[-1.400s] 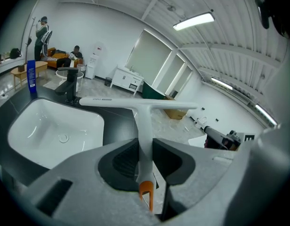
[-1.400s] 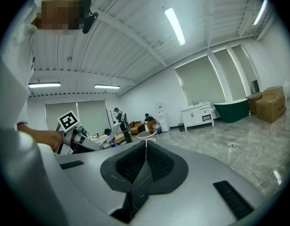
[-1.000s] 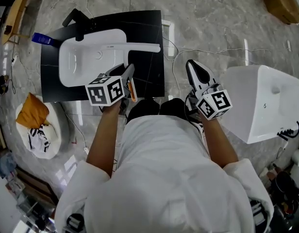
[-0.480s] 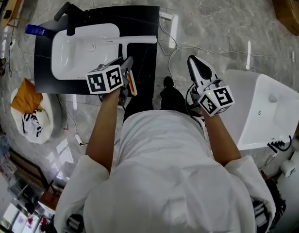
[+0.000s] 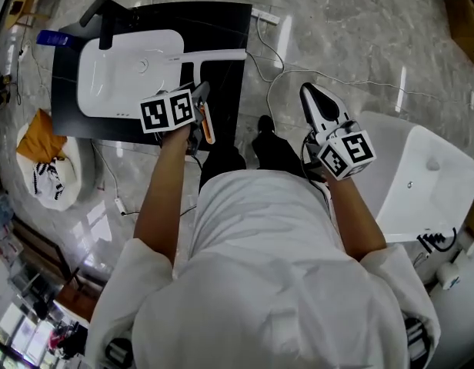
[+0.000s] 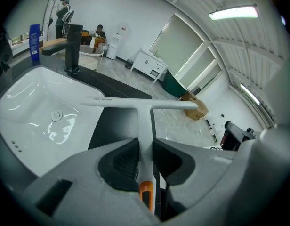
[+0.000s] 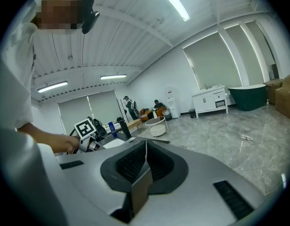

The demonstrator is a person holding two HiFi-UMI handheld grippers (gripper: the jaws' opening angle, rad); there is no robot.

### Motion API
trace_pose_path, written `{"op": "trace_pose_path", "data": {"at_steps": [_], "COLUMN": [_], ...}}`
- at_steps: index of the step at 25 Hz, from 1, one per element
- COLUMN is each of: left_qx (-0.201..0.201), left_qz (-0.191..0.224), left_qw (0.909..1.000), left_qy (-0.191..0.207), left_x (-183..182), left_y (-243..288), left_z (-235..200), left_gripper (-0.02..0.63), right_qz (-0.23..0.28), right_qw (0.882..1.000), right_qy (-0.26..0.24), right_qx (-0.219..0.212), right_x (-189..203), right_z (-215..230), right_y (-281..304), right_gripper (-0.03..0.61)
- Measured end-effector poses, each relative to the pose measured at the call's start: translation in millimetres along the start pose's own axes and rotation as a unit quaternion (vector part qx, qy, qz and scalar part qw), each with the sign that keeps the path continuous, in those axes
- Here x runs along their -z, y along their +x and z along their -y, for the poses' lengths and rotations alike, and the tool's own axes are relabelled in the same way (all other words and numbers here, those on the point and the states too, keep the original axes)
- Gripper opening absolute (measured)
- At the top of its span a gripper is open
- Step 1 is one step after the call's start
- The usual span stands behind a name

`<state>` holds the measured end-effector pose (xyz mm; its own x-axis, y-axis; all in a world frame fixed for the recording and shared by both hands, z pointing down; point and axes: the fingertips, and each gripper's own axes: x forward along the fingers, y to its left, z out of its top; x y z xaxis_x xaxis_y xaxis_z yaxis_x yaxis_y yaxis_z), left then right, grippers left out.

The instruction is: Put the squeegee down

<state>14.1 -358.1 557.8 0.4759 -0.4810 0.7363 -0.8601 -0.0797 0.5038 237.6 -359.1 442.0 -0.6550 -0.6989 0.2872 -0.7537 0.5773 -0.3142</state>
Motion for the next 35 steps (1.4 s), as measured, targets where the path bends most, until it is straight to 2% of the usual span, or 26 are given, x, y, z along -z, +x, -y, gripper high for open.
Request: {"op": "trace_pose_path", "data": {"at_steps": [6, 17, 25, 35], "left_qx": [-0.012, -0.036, -0.059, -0.057], "left_qz": [-0.022, -0.075, -0.118, -0.13], "left_qw": [0.9994, 0.9965, 0.9909, 0.9894], "left_qy": [-0.023, 0.0, 0.025, 0.028], "left_x": [6.4, 11.5, 20.8, 21.2], "left_y": [14.0, 38.5, 52.6, 64.5], "left_z": [-6.9, -22.7, -30.5, -31.1], "left_gripper": [0.094, 0.094, 0.094, 0.092], "right_qz": [-0.005, -0.014, -0.017, -0.019], "right_qw": [1.0, 1.0, 1.0, 1.0], "right_qy": [0.004, 0.011, 0.01, 0.016], "right_qx": [-0.008, -0.002, 0.002, 0.012], "right_x": [4.2, 11.2, 11.4, 14.2], "right_z": [7.7, 22.3, 23.6, 29.8], "right_y": [0.2, 1.0, 9.4, 9.7], "right_gripper": [0.018, 0.018, 0.018, 0.018]}}
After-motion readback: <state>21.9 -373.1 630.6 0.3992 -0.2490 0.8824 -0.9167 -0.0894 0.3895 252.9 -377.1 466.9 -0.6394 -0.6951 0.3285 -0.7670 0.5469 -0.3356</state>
